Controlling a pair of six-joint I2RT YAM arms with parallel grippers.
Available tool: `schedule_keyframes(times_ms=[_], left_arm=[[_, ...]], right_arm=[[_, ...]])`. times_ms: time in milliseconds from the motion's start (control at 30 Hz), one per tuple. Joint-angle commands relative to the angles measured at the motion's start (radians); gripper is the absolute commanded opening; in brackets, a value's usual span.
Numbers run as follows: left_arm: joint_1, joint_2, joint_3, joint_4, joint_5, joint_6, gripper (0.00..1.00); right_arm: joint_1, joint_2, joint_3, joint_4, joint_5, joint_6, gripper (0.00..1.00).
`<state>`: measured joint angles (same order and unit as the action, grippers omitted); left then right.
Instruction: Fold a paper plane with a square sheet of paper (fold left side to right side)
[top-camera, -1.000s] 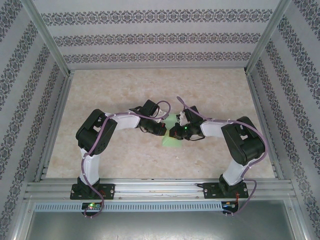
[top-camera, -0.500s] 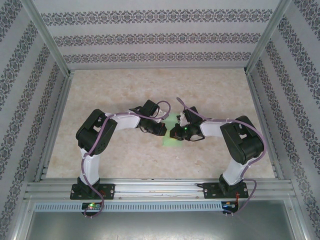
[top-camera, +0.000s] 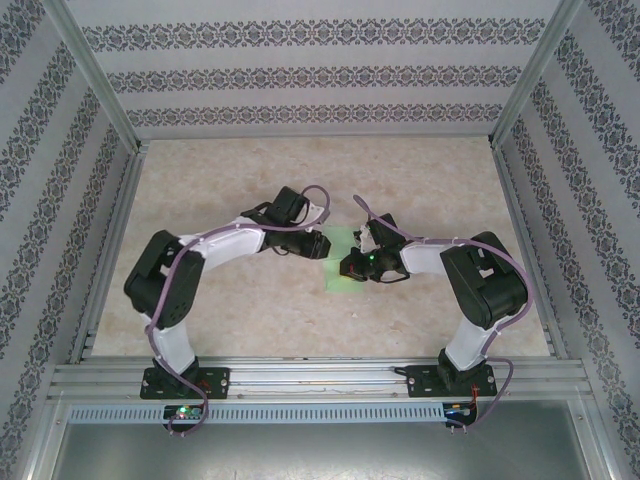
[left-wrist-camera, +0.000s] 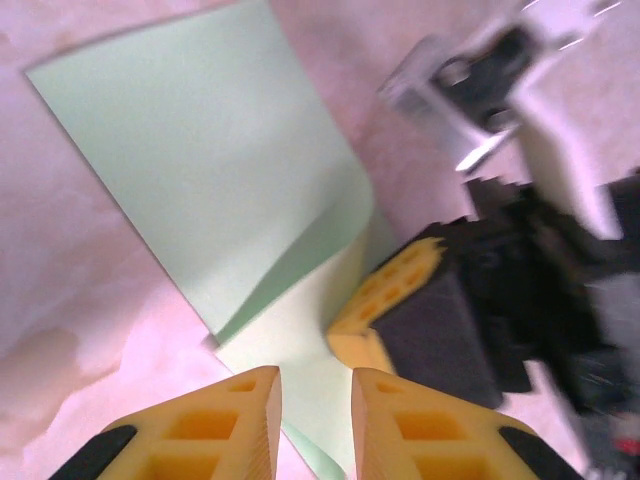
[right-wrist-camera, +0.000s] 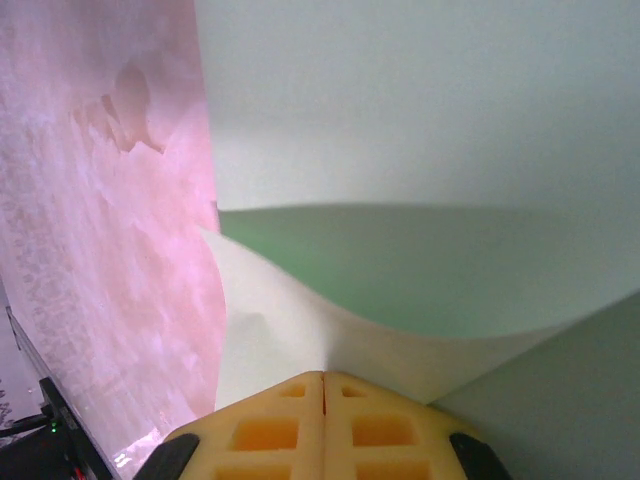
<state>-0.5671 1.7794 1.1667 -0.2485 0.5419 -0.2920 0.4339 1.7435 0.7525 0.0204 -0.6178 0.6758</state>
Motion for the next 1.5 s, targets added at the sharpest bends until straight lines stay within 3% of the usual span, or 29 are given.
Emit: schedule_keyframes(times_ms=[0,233,467,1467], left_arm=[[0.011,-0.065,-0.068,-0.042,0.035,-0.097,0.24],[-0.033,-0.110,-0.234,0.120,0.170,-0.320,0.18],[-0.076,-0.062,-0.252,0.184,0.188,-0.382,0.16],[-0.102,0.123,-0.107,0.102,0.127,-0.274,0.15]], right_arm=[[-0.001,0.007,-0.027,-0.025,0.027,-0.004,0.00],[0.002,0.007,-0.027,-0.023,0.022,-0.004,0.00],[0.005,0.010,-0.028,-0.023,0.023,-0.004,0.00],[0.007,0.013,-0.019,-0.046,0.029,-0.013,0.00]])
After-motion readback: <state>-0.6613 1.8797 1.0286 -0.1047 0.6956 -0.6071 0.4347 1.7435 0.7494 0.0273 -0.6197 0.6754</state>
